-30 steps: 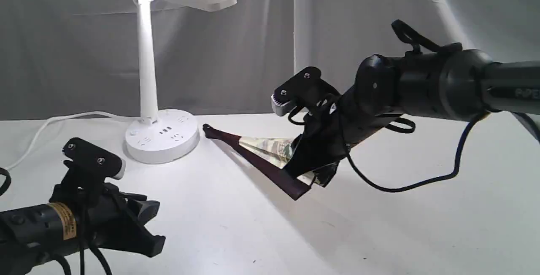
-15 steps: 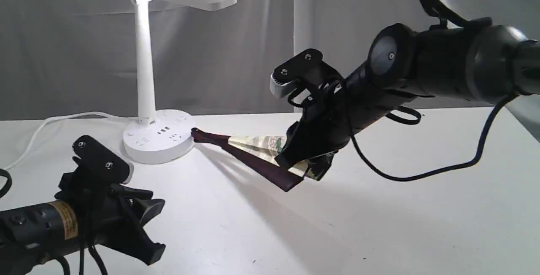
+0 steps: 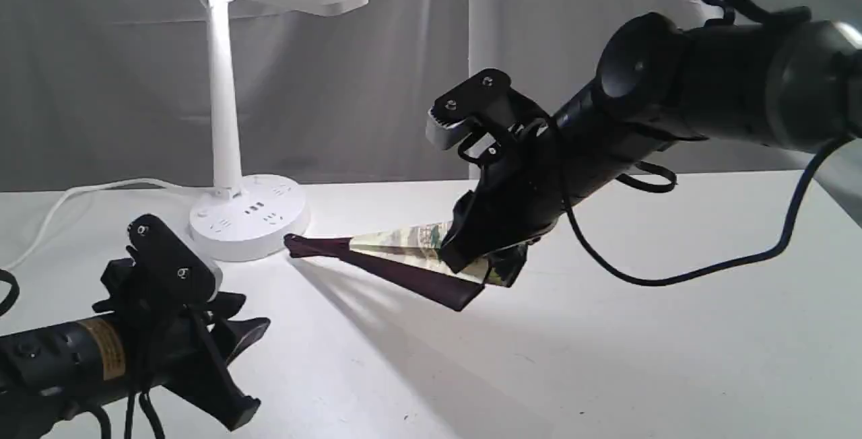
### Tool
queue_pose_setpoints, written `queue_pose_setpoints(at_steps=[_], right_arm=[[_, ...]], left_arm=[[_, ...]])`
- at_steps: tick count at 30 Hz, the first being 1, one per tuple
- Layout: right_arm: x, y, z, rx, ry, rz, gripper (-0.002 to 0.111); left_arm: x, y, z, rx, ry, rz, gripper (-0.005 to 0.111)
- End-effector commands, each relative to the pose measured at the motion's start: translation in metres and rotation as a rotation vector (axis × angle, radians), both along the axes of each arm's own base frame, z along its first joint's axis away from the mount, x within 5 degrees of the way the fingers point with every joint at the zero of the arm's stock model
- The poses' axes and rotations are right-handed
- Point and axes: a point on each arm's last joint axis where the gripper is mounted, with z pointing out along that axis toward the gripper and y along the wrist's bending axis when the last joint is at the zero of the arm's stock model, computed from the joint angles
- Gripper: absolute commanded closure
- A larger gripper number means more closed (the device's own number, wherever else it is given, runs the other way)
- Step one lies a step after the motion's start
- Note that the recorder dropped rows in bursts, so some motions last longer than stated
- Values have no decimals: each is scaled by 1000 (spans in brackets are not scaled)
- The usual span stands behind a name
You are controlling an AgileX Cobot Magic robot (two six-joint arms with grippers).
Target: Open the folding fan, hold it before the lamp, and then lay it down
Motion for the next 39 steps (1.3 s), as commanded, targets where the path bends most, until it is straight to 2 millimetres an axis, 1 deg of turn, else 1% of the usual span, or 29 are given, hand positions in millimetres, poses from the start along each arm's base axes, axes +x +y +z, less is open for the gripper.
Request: queue_pose_setpoints(at_steps=[1, 4, 9, 16, 21, 25, 31, 34, 37, 39], right_arm=[[-4, 0, 9, 17, -5, 12, 108], [-5, 0, 8, 13, -7, 20, 108], [-8, 1, 7, -3, 3, 85, 108], [-21, 6, 7, 6, 43, 289, 108], [-30, 6, 5, -15, 85, 405, 108], [-38, 0, -4, -96, 134, 524, 108], [-50, -7, -24, -169, 93, 771, 108], [-50, -9, -27, -199, 86, 778, 108], [-48, -9, -31, -193, 113, 725, 108], [-44, -8, -40, -195, 126, 699, 108]], left_arm=[[1, -3, 2, -1, -20, -18, 61], [1, -3, 2, 2, -21, -20, 58], [1, -3, 2, -3, -20, -10, 58], [2, -2, 3, -18, -18, 14, 58], [2, -2, 3, -20, -17, 15, 58], [2, -2, 3, -20, -17, 15, 58], [2, -2, 3, -20, -17, 15, 58], [2, -2, 3, -20, -17, 15, 58], [2, -2, 3, -21, -17, 16, 58], [2, -2, 3, -21, -17, 16, 58]])
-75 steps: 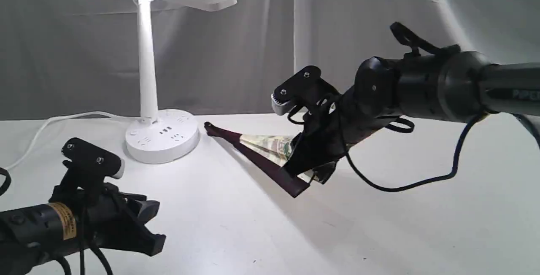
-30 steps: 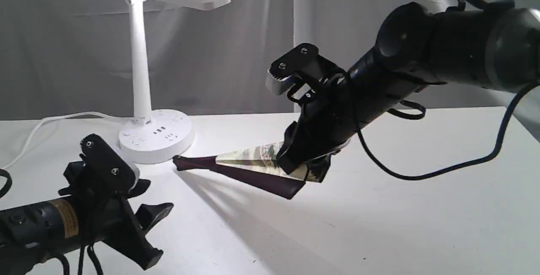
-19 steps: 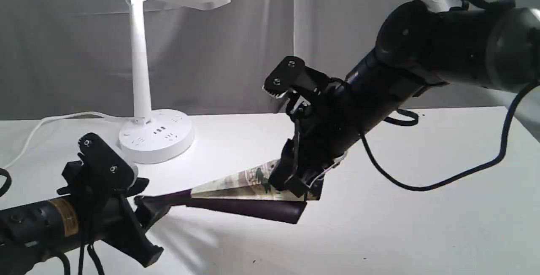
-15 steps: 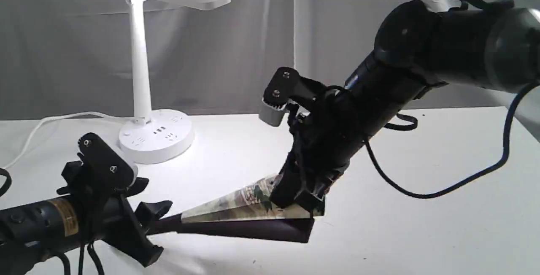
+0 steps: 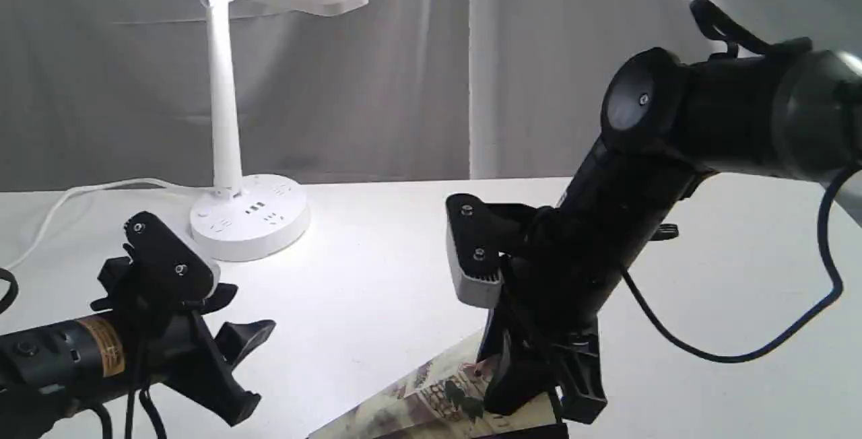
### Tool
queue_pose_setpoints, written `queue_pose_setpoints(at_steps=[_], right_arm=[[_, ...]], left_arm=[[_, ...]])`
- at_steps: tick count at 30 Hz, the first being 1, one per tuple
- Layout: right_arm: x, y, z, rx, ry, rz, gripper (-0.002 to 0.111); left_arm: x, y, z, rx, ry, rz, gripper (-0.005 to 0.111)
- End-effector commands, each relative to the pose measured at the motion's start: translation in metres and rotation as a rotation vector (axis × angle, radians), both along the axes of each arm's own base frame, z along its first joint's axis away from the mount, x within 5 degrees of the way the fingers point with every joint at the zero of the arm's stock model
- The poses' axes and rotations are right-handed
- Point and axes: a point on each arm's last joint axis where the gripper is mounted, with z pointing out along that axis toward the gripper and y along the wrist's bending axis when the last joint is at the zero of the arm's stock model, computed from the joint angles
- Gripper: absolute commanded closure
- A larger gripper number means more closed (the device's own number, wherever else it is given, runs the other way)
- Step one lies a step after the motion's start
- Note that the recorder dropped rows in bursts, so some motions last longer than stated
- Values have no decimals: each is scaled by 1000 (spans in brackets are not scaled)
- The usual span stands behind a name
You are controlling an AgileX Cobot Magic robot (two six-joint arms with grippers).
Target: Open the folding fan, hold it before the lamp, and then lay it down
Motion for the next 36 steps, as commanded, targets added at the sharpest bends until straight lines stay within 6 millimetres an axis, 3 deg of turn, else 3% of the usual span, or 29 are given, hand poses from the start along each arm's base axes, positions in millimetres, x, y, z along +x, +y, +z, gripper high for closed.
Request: queue_pose_setpoints(at_steps=[1, 4, 9, 14, 18, 22, 30, 36], right_arm=[[7, 1, -15, -14, -7, -45, 107], [18, 4, -34, -18, -45, -93, 97], [29, 6, -59, -36, -44, -169, 67], [29, 6, -60, -36, -45, -170, 38], [28, 7, -55, -22, -50, -177, 26], [26, 11, -39, 47, -37, -213, 24], [1, 26, 7, 296, 166, -216, 24], [-2, 22, 7, 273, 52, -15, 24]], left_arm=[[1, -3, 2, -12, -11, 0, 58], [1, -3, 2, -13, -10, 1, 58], [1, -3, 2, -12, -9, 1, 58], [1, -3, 2, -12, -9, 1, 58], [1, -3, 2, -12, -9, 1, 58], [1, -3, 2, -12, -9, 1, 58], [0, -1, -1, 6, 18, 9, 58], [-1, 0, -27, 21, 122, 29, 58]])
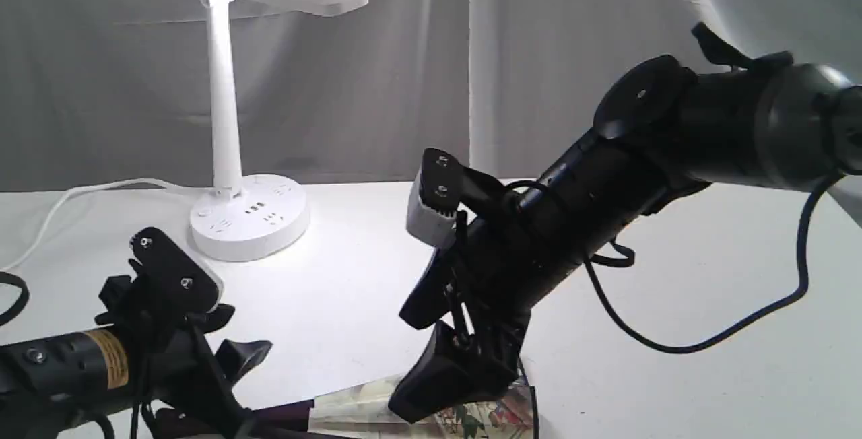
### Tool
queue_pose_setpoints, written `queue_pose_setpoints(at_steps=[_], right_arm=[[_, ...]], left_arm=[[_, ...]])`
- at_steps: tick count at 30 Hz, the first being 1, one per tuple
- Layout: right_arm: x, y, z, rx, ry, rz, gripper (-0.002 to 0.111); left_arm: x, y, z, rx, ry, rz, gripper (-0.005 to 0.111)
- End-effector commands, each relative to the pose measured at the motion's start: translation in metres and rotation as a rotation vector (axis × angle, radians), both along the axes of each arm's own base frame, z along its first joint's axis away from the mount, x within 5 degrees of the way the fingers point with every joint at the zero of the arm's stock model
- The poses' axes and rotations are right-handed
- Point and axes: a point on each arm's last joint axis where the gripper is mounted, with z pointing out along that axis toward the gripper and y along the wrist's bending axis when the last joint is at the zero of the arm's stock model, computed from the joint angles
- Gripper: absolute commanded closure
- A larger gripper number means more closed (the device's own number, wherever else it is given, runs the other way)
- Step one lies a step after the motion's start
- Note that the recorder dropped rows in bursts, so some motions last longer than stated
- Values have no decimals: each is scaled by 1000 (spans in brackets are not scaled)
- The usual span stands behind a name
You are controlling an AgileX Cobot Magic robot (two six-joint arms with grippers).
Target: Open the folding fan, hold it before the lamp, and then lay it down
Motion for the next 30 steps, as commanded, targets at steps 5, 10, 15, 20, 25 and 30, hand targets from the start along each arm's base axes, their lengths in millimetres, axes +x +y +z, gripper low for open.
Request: queue_pose_setpoints(at_steps=[5, 10, 15, 20, 25, 30], right_arm=[[-2, -13, -7, -140, -160, 214, 24], [-2, -11, -6, -125, -155, 204, 24], [-3, -11, -6, -114, -151, 197, 24], [-4, -11, -5, -131, -34, 73, 24], [-15, -12, -5, -184, 275, -104, 24], [-13, -2, -13, -116, 384, -167, 28]], left_arm=[[2, -6, -43, 67, 126, -81, 58], [10, -5, -53, 93, 215, -21, 58], [11, -1, -57, 67, 309, 90, 58], [5, 0, -61, 68, 398, 176, 63], [-3, -13, -63, 131, 422, 116, 66], [-7, -28, -63, 128, 408, 65, 66]])
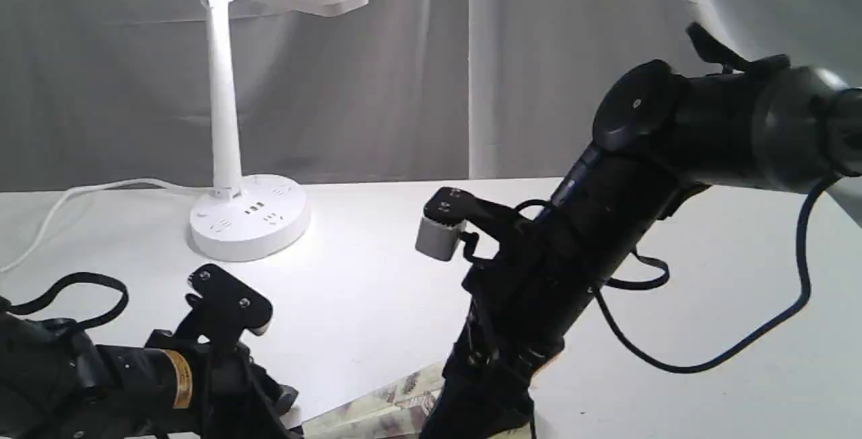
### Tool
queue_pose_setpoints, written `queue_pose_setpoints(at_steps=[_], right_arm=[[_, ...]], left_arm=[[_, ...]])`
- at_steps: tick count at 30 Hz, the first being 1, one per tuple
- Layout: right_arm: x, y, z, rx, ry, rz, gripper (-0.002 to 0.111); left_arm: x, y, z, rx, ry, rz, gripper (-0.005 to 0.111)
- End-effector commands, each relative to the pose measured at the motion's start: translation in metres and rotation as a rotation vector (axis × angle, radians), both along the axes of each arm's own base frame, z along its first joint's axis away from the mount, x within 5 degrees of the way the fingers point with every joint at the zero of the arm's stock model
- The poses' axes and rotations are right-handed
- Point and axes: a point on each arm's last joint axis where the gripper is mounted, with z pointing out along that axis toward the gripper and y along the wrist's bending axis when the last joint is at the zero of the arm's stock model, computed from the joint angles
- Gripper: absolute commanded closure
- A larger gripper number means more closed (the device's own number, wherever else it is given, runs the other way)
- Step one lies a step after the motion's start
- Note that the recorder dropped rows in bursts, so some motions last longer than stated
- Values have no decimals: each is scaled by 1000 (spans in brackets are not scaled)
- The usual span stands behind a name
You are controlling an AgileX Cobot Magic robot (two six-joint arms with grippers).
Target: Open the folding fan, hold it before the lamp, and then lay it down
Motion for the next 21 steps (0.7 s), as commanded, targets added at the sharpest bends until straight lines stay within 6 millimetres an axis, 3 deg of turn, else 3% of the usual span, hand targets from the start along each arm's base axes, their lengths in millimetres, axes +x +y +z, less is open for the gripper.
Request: queue_pose_setpoints(at_steps=[1, 6, 11, 21], right_arm=[[0, 7, -10, 32, 120, -82, 31], [5, 11, -43, 9, 222, -111, 54], [10, 21, -63, -38, 301, -156, 65], [-6, 71, -50, -17, 251, -44, 65]], left_arm=[[-16, -2, -16, 105, 103, -38, 66], [-15, -4, -15, 93, 93, -45, 66], [-13, -9, -12, 49, 48, -69, 66], [-4, -15, -5, 24, -29, -117, 66]])
